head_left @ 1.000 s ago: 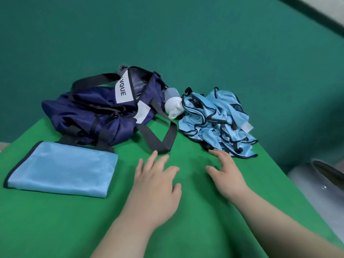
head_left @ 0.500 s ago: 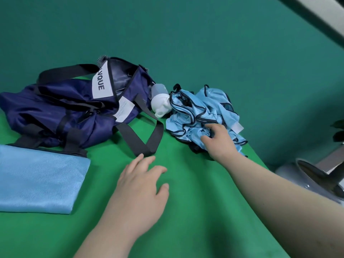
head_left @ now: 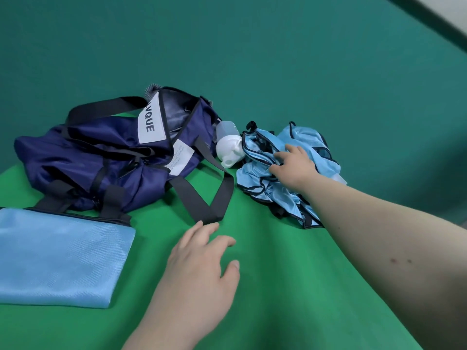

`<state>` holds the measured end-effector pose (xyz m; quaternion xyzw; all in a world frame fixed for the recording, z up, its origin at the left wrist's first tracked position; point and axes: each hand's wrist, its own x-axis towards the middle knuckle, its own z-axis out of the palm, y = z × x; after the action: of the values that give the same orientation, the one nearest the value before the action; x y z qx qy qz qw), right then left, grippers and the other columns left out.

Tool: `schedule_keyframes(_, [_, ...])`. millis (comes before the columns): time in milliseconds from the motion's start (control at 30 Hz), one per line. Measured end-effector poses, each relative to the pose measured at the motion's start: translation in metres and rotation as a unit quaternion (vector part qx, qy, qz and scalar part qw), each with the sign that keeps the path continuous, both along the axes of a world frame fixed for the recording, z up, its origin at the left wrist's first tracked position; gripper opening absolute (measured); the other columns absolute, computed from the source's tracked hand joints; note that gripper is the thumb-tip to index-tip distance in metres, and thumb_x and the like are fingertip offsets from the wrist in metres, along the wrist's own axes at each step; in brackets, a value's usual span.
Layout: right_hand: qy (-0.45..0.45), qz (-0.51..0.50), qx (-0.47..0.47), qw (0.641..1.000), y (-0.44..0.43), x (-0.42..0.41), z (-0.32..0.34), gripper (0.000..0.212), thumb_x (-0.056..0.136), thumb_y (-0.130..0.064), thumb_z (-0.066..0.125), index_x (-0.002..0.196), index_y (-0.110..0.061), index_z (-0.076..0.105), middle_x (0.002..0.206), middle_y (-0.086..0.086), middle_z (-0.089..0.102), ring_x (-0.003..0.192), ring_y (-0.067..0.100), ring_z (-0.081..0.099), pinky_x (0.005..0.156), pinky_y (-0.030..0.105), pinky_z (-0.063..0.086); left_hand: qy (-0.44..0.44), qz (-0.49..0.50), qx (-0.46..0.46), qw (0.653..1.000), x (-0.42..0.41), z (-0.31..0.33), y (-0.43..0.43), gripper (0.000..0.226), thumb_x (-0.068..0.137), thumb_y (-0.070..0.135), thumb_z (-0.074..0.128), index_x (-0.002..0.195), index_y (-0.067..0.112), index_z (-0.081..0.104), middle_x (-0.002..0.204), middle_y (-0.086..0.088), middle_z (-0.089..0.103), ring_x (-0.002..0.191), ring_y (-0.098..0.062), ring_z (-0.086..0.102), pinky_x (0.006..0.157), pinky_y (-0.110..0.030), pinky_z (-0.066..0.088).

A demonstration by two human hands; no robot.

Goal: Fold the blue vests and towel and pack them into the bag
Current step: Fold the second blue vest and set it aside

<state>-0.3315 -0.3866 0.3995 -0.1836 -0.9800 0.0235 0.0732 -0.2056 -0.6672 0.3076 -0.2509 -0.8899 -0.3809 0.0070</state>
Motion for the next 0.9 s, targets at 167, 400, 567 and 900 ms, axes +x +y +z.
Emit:
schedule_keyframes(167, [-0.027, 0.007, 0.029, 0.999, -0.004, -0.008, -0.002, 0.035, 0.092, -0.042, 0.049, 0.12, -0.025, 0.061, 0.131, 0.0, 0.045, 0.136, 0.025, 0.033, 0.113, 0.06, 0.021, -0.004, -0.005, 0.002, 1.0, -0.001, -0.001, -0.001, 0.054, 0.087, 0.058, 0.029, 0.134, 0.041, 0.048, 0.156, 0.02, 0.022, 0.147, -0.002, 0.003, 0.122, -0.026, 0.01])
schedule_keyframes(400, [0.062, 0.007, -0.037, 0.997, -0.012, 0.006, 0.006, 0.033, 0.093, -0.029, 0.051, 0.12, -0.011, 0.059, 0.132, 0.004, 0.055, 0.12, 0.028, 0.051, 0.114, 0.054, 0.03, -0.007, -0.006, -0.004, 1.0, -0.003, -0.001, -0.001, 0.054, 0.086, 0.058, 0.029, 0.134, 0.043, 0.047, 0.154, 0.022, 0.024, 0.146, -0.001, 0.006, 0.121, -0.025, 0.011])
schedule_keyframes(567, [0.164, 0.056, -0.114, 0.978, -0.023, 0.038, 0.006, 0.049, 0.093, -0.021, 0.053, 0.142, -0.02, 0.054, 0.147, -0.008, 0.05, 0.119, 0.018, 0.057, 0.102, 0.038, 0.047, -0.007, -0.013, 0.002, 1.0, -0.001, 0.002, 0.0, 0.062, 0.08, 0.059, 0.025, 0.135, 0.041, 0.048, 0.152, 0.021, 0.028, 0.145, -0.002, 0.012, 0.12, -0.024, 0.013])
schedule_keyframes(900, [0.261, 0.113, -0.082, 0.955, -0.041, 0.138, -0.026, 0.027, 0.087, -0.012, 0.071, 0.112, -0.021, 0.077, 0.112, -0.022, 0.062, 0.107, -0.009, 0.052, 0.095, -0.004, 0.028, -0.004, -0.024, 0.017, 1.0, 0.007, 0.009, -0.004, 0.04, 0.099, 0.047, 0.045, 0.138, 0.039, 0.047, 0.15, 0.022, 0.029, 0.142, 0.001, 0.018, 0.119, -0.025, 0.018])
